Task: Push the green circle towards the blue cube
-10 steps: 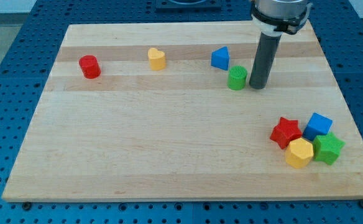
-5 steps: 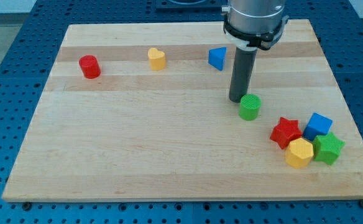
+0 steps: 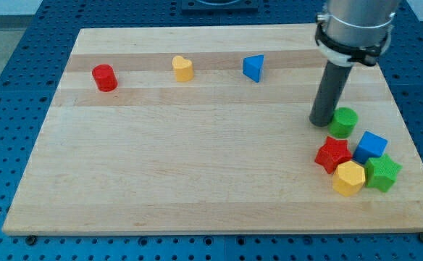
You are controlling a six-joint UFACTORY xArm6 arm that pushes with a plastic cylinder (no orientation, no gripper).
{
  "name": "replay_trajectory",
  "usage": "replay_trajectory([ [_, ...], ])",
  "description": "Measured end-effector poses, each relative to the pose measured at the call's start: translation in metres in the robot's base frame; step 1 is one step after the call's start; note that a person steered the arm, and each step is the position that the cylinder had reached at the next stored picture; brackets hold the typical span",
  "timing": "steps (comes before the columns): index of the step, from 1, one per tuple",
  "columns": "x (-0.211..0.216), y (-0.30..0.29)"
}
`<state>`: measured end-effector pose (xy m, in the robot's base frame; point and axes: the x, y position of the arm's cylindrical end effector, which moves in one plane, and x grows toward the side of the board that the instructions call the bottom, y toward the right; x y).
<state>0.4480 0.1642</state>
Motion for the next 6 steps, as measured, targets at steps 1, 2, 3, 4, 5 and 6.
replay_trajectory([
  [1,-0.006,-0.021],
  [2,-0.042,-0.03],
  [3,-0.051,-0.01],
  [4,-0.034,0.01],
  [5,-0.008,0.018],
  [6,0.005,0.02],
])
